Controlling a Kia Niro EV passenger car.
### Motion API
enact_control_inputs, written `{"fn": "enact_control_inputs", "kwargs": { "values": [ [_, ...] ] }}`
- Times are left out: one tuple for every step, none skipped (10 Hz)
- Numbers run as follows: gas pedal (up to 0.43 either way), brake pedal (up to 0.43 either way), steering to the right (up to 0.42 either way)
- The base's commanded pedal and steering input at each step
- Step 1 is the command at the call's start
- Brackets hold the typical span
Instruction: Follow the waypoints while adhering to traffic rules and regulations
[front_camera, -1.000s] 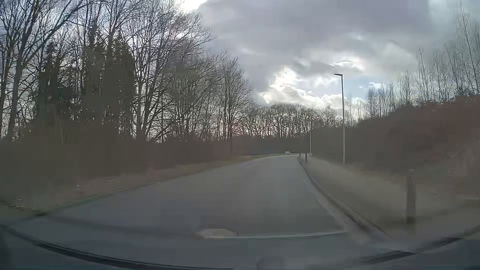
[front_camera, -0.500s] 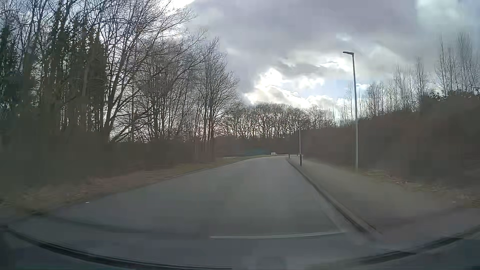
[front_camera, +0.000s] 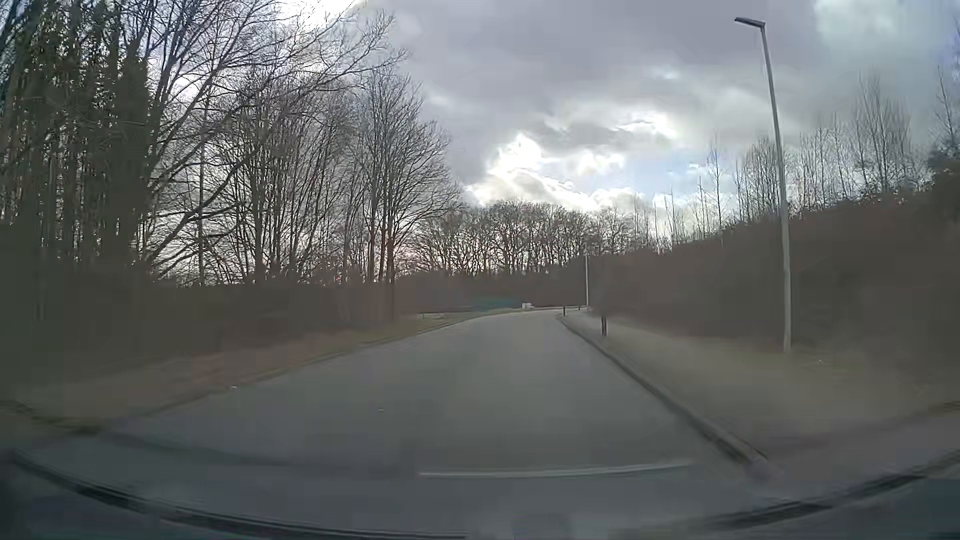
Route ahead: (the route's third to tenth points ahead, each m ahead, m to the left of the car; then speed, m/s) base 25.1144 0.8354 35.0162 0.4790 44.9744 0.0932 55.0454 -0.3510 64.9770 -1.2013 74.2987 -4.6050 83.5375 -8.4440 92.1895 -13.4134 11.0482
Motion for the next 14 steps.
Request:
{"fn": "enact_control_inputs", "kwargs": {
  "values": [
    [0.157, 0.000, 0.017],
    [0.157, 0.000, 0.014],
    [0.157, 0.000, 0.009],
    [0.157, 0.000, 0.007],
    [0.169, 0.000, 0.007],
    [0.169, 0.000, 0.006],
    [0.169, 0.000, 0.006],
    [0.169, 0.000, 0.006],
    [0.169, 0.000, 0.006],
    [0.157, 0.000, 0.006],
    [0.157, 0.000, 0.006],
    [0.157, 0.000, 0.006],
    [0.157, 0.000, 0.005],
    [0.157, 0.000, 0.006]
  ]
}}
